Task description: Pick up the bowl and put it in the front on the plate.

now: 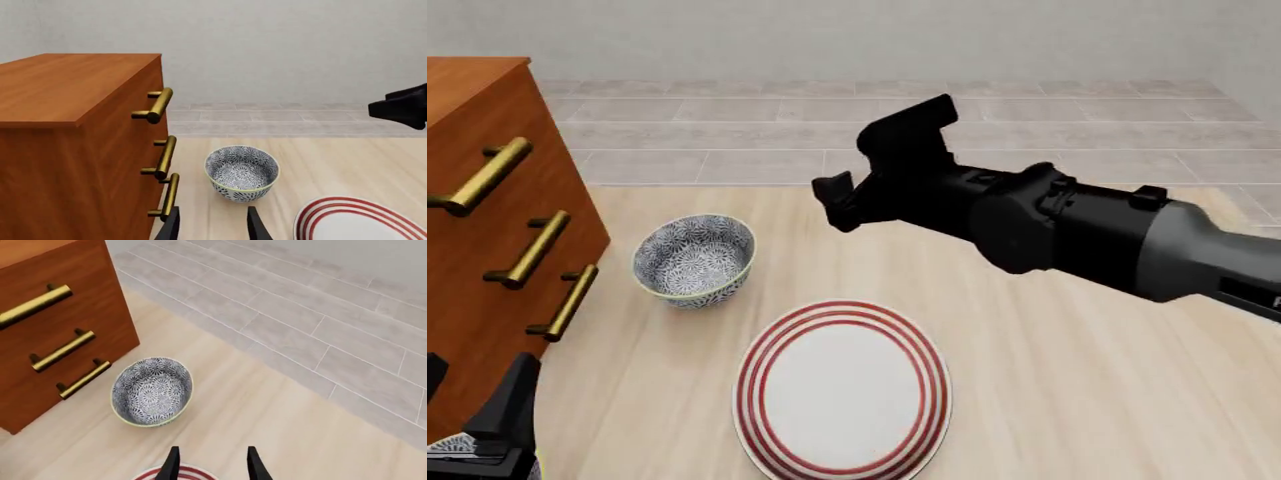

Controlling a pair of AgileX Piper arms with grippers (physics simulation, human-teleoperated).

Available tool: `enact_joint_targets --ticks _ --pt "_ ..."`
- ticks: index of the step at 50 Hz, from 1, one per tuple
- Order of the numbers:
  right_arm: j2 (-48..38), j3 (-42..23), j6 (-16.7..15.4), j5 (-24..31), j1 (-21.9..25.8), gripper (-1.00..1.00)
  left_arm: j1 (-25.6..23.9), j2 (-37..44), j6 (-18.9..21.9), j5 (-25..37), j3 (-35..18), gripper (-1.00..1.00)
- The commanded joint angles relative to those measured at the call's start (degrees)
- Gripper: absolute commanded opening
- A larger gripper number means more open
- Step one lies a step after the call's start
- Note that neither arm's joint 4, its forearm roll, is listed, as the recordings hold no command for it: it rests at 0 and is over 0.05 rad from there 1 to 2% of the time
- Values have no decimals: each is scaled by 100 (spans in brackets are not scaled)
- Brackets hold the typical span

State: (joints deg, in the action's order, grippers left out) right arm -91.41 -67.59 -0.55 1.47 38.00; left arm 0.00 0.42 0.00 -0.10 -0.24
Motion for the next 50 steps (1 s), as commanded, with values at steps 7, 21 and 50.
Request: enact_joint_targets --ticks 7,21,50 --pt "-1157 -1405 280 692 337 100 0 0 0 0 0 100" --pt "-1954 -2357 536 1161 395 100 0 0 0 0 0 100" --pt "-3382 -4042 804 1866 397 100 0 0 0 0 0 100"
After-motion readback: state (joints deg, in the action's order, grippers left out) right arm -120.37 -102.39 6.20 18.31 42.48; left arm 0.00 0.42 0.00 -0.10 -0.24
